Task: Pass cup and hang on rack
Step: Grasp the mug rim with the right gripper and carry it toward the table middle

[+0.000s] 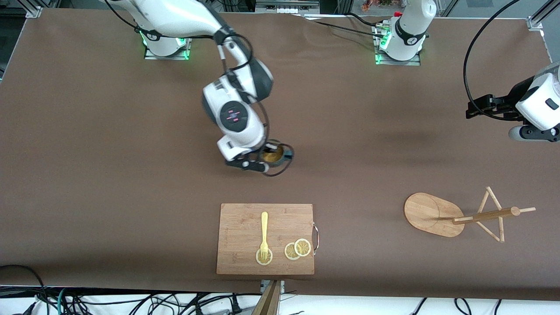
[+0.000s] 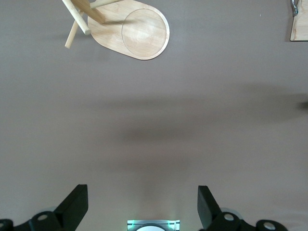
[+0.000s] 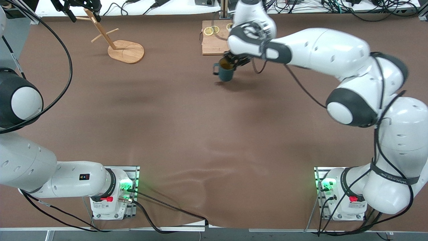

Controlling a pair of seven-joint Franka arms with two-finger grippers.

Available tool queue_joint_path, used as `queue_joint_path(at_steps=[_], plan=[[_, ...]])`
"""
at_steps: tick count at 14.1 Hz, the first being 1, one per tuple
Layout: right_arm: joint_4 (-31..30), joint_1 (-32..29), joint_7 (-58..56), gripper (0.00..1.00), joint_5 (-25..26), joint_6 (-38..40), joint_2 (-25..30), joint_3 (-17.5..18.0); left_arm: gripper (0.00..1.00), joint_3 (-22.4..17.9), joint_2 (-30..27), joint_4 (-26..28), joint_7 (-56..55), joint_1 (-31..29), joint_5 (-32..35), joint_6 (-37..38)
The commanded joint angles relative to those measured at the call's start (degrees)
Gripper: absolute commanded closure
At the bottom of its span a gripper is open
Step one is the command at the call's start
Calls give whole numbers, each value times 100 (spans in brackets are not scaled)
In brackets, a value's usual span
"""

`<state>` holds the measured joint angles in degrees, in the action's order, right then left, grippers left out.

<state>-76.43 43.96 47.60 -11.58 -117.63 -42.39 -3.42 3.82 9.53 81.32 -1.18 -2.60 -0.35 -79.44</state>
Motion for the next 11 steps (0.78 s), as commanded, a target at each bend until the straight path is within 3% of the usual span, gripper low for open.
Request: queue_joint_path(at_steps=[1, 6, 9, 11], plan=[[524, 604, 652, 100, -55, -171, -376, -98, 0, -13, -91, 86, 48, -13, -97, 52], [532, 1211, 1092, 100, 93, -681, -560, -168, 0, -13, -91, 183, 152, -30, -97, 60], [515, 1221, 1119, 100, 332, -699, -612, -159, 0, -13, -91, 279, 1046, -57, -106, 78], [515, 1273, 1163, 93, 341, -734, -709, -159, 0, -13, -91, 358, 1741, -48, -106, 78]])
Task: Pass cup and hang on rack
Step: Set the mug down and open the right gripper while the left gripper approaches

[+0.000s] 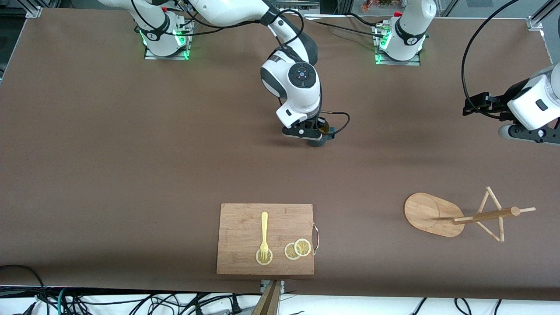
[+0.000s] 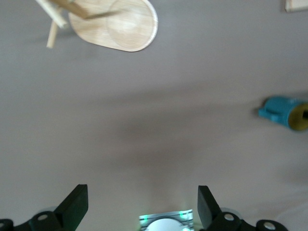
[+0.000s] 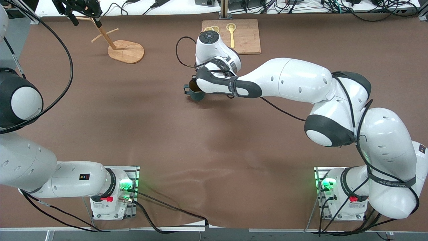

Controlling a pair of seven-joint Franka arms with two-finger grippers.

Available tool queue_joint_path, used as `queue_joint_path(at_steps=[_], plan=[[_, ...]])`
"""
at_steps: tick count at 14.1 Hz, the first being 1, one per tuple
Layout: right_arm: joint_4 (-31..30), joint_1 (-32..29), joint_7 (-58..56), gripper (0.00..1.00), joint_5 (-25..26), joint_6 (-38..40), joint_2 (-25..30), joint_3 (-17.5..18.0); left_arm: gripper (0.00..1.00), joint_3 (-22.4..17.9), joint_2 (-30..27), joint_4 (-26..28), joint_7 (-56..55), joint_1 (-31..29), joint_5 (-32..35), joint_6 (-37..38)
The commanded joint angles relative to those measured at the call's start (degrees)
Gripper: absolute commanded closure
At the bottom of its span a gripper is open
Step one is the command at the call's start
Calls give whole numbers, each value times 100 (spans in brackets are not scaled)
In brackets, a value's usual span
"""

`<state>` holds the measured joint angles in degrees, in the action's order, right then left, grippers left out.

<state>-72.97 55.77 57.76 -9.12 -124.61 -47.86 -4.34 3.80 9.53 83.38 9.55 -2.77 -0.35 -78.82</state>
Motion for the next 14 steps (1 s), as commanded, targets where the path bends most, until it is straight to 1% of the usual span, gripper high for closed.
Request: queue_joint_path(at_steps=[1, 2, 3, 4, 5, 6, 8, 10, 12, 13, 14], plan=[[177, 92, 148, 85, 103, -46, -171, -76, 0, -2, -101, 213, 958, -31, -114, 15], [178, 83, 148, 72, 112, -46, -162, -76, 0, -2, -101, 239, 1274, -31, -184, 33], [178, 83, 253, 56, 112, -46, -127, -76, 0, -2, -101, 353, 1704, -31, -237, 59], [186, 65, 358, 42, 112, -37, -101, -85, 0, -2, -92, 450, 2195, -31, -324, 59], [195, 48, 385, 30, 95, 24, 12, -111, 0, -2, -83, 616, 2766, -39, -456, 51], [186, 13, 377, 1, 68, 111, 188, -120, 0, -2, -66, 792, 3276, -39, -605, 16], [186, -180, 324, 0, 59, 453, 600, -155, 0, 15, -48, 1056, 3946, -31, -965, -98], [186, -574, 175, 0, 33, 892, 1075, -129, 0, 94, -39, 1310, 4605, -13, -1238, -352], [125, -961, -184, 0, 77, 1279, 1541, -172, 0, 182, -39, 1828, 5623, -13, -1720, -869], [134, -1207, -342, 0, 42, 1559, 1717, -416, 0, 191, -39, 2109, 6106, -13, -2001, -1194], [134, -1462, -649, 0, -2, 1797, 1875, -576, 0, 200, -39, 2355, 6520, -13, -2282, -1502]])
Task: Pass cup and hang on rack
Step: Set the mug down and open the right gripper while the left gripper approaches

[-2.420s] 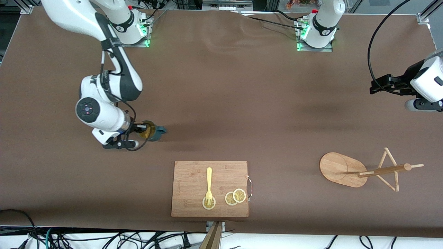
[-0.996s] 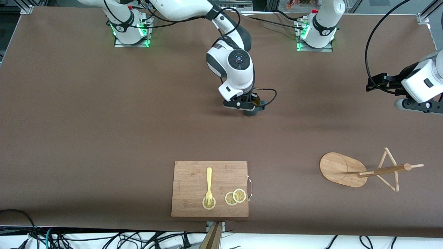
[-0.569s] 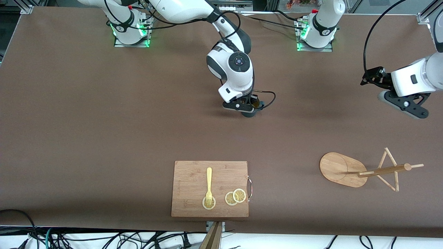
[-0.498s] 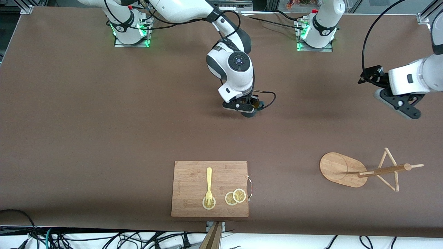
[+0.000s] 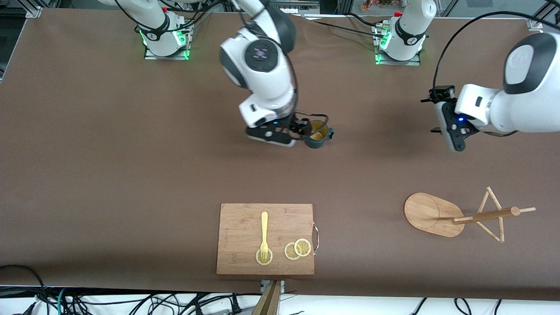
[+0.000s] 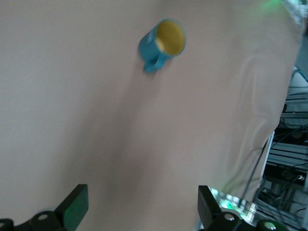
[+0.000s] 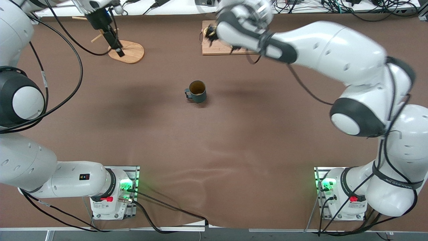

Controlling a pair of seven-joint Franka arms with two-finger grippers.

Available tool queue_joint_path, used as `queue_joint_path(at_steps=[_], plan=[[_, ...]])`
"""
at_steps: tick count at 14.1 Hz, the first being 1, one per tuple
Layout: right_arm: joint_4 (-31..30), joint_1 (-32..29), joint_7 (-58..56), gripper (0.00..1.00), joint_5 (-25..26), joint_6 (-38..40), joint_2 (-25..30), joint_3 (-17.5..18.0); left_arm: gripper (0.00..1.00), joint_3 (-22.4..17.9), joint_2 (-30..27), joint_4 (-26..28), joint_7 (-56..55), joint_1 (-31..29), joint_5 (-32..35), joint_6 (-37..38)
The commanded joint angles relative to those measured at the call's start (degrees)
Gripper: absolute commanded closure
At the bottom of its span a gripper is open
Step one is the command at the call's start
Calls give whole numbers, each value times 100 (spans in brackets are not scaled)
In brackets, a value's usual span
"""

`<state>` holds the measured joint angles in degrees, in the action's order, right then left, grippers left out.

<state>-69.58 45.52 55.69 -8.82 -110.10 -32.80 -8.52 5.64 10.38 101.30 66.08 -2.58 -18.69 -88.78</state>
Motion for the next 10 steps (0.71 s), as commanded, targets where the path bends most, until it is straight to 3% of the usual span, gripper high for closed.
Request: queue_joint_path(at_steps=[1, 3, 5, 7, 10], plan=[[-222, -708, -907, 0, -145, 583, 588, -177, 0, 95, -124, 801, 1245, -32, -686, -822], [-283, -921, -1577, 0, -260, 1215, 1063, -473, 0, 340, -133, 1180, 1879, -32, -934, -1429], [-476, -931, -2357, 0, -261, 1918, 1616, -1175, 0, 464, -141, 1522, 2346, -40, -1074, -1895], [-774, -931, -3499, 0, -269, 2560, 2161, -1949, 0, 456, -133, 2023, 3038, -49, -1714, -2378], [-1363, -922, -4267, 0, -112, 2607, 2742, -2522, 0, 456, -115, 2682, 4181, -49, -2768, -2968]])
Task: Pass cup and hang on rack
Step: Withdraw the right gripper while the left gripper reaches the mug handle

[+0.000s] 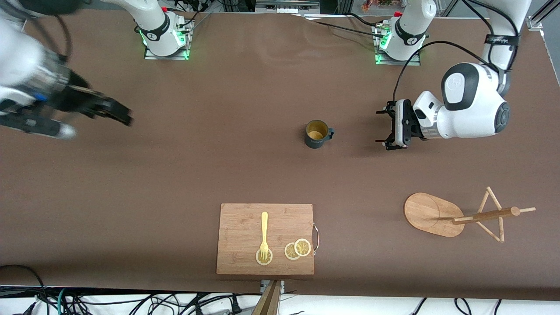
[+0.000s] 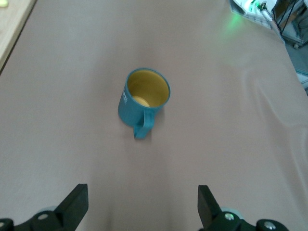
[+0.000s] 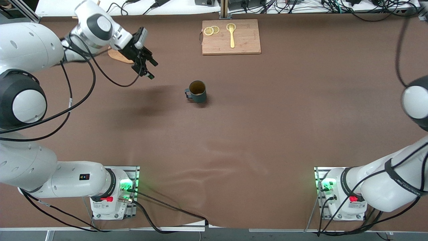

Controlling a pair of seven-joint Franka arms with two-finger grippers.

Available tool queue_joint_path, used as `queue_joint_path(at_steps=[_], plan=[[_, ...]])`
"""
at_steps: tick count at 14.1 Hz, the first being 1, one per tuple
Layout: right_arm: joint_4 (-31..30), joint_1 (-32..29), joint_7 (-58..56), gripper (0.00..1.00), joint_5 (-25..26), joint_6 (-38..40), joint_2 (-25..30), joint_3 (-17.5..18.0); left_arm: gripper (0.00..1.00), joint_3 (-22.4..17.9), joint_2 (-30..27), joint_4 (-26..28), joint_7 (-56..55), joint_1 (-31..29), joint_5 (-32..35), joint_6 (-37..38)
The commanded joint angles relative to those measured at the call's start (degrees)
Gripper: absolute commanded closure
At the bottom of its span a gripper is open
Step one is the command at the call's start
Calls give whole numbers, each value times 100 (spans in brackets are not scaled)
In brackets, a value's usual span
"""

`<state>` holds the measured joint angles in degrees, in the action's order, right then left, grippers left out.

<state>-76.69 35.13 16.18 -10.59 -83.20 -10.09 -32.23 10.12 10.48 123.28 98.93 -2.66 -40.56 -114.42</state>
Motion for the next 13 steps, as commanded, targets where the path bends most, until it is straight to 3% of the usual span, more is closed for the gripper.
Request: queue_joint_path(at_steps=[1, 4, 6, 8, 13], plan=[[-741, 117, -352, 0, 222, -117, 578, -170, 0, 8, -107, 625, 1152, -42, -855, -492], [-1110, 117, -616, 0, 504, -196, 833, -170, 0, 8, 7, 959, 1820, -42, -1619, -764], [-1042, 108, -660, 0, 592, -135, 746, -170, 0, 8, 173, 1232, 2496, -33, -2374, -1002], [-980, 117, -678, 0, 881, -144, 711, -152, 0, 8, 498, 1321, 3243, -16, -3104, -1047], [-865, 204, -704, 0, 918, -21, 702, -30, 0, 60, 1070, 1330, 4553, 124, -4256, -1283]])
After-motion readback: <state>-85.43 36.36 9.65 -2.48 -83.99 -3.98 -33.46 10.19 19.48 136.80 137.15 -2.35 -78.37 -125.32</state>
